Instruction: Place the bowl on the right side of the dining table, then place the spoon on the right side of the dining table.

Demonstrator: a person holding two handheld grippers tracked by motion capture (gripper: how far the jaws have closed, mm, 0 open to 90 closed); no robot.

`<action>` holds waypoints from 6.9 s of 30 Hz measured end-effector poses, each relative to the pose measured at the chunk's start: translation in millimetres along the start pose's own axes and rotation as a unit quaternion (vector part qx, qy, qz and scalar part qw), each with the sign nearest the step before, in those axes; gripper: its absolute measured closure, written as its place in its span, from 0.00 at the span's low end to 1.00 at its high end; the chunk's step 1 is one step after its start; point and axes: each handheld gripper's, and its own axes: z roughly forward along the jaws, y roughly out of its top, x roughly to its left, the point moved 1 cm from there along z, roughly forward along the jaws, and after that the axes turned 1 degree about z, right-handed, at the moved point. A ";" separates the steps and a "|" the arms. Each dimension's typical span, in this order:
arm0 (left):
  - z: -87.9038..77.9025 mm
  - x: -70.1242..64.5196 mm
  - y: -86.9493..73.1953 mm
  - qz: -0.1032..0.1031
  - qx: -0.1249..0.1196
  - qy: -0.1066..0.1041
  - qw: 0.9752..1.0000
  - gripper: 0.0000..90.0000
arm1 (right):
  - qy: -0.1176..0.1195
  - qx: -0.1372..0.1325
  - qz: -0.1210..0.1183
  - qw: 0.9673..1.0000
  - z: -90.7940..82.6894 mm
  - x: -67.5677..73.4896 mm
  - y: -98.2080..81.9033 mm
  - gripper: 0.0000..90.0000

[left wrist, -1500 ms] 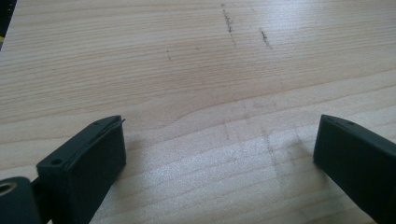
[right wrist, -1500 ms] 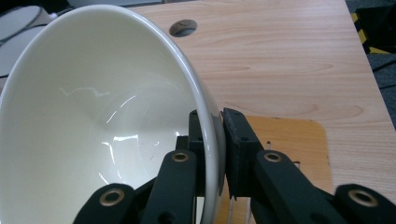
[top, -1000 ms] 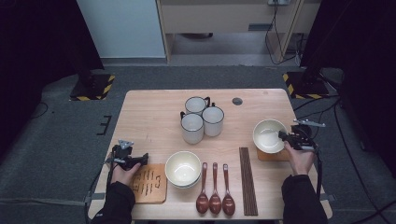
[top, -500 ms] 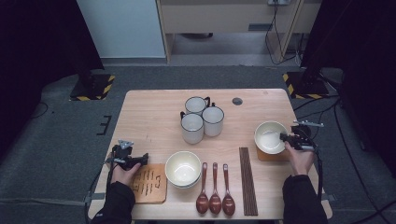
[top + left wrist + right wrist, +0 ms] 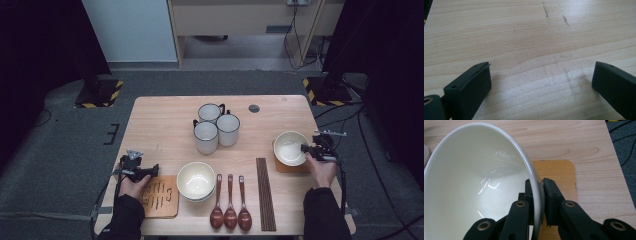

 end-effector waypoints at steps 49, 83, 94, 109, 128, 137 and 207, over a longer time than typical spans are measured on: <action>0.0 0.0 0.0 0.000 0.000 0.000 1.000 0.01 | -0.046 -0.008 -0.024 0.999 5.5 -7.4 -2.6 0.76; -22.8 -5.3 8.5 -0.020 -0.040 -0.011 0.999 0.24 | 0.003 -0.122 -0.100 0.988 -41.0 25.2 -0.5 0.29; -52.0 -15.2 24.5 -0.025 -0.100 -0.052 0.993 0.30 | 0.025 -0.135 -0.111 0.984 -51.9 40.6 3.4 0.27; -98.9 -34.2 54.3 -0.016 -0.174 -0.095 0.980 0.31 | 0.066 -0.152 -0.130 0.977 -70.5 67.6 9.1 0.25; -125.9 -81.7 70.8 0.016 -0.213 -0.147 0.966 0.38 | 0.111 -0.158 -0.151 0.970 -83.2 93.9 9.3 0.26; -133.0 -106.4 73.0 0.038 -0.220 -0.172 0.959 0.42 | 0.133 -0.163 -0.160 0.964 -88.4 106.3 7.9 0.27; -102.1 -225.4 28.1 0.156 -0.149 -0.261 0.941 0.41 | 0.178 -0.124 -0.197 0.956 -72.6 133.6 -39.6 0.30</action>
